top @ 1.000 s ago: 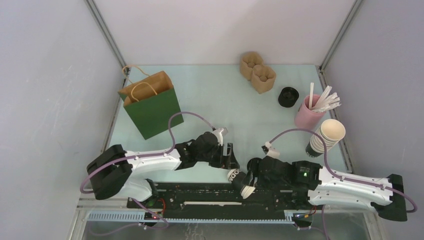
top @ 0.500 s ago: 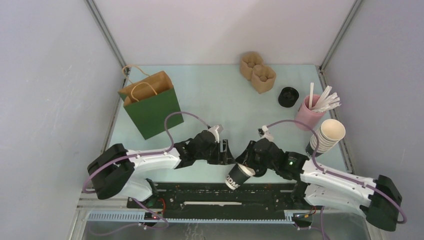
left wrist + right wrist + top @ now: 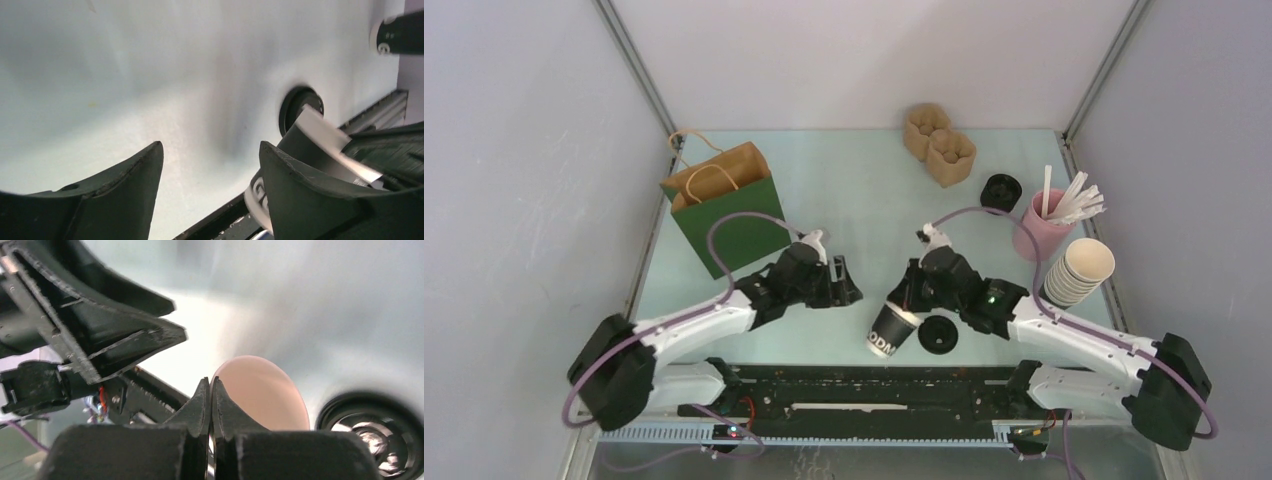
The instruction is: Pack the takeout coffee
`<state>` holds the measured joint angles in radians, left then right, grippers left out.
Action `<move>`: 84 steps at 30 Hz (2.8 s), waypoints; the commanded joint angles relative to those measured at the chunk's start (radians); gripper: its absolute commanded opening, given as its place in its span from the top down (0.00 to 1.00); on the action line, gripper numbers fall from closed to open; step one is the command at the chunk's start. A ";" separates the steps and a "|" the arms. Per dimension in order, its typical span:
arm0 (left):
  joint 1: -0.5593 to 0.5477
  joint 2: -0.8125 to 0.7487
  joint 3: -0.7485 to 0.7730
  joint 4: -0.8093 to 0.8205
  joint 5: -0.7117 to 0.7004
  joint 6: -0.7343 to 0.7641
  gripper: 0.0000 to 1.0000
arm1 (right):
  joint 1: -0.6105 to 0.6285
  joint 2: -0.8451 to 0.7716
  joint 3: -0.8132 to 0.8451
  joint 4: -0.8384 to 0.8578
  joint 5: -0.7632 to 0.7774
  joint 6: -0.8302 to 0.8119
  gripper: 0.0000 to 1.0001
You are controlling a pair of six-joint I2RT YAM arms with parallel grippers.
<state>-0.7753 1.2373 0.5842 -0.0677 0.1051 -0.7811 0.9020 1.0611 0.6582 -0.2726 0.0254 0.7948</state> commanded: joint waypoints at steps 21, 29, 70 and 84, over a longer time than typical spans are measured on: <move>0.050 -0.521 -0.097 -0.225 -0.342 0.001 0.13 | 0.293 0.584 0.307 0.384 0.846 -0.776 0.94; 0.050 -0.525 -0.090 -0.221 -0.324 0.009 0.13 | 0.265 0.521 0.325 0.215 0.765 -0.605 0.78; 0.051 -0.462 -0.021 -0.199 -0.253 0.035 0.03 | -0.059 0.237 0.100 -0.439 0.150 -0.090 0.04; 0.050 -0.484 -0.027 -0.213 -0.260 0.036 0.02 | -0.006 0.314 0.093 -0.471 0.268 -0.053 0.12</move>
<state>-0.7307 0.7704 0.4976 -0.2977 -0.1535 -0.7589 0.8875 1.3674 0.7551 -0.7582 0.2523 0.7063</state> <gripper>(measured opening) 0.974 0.853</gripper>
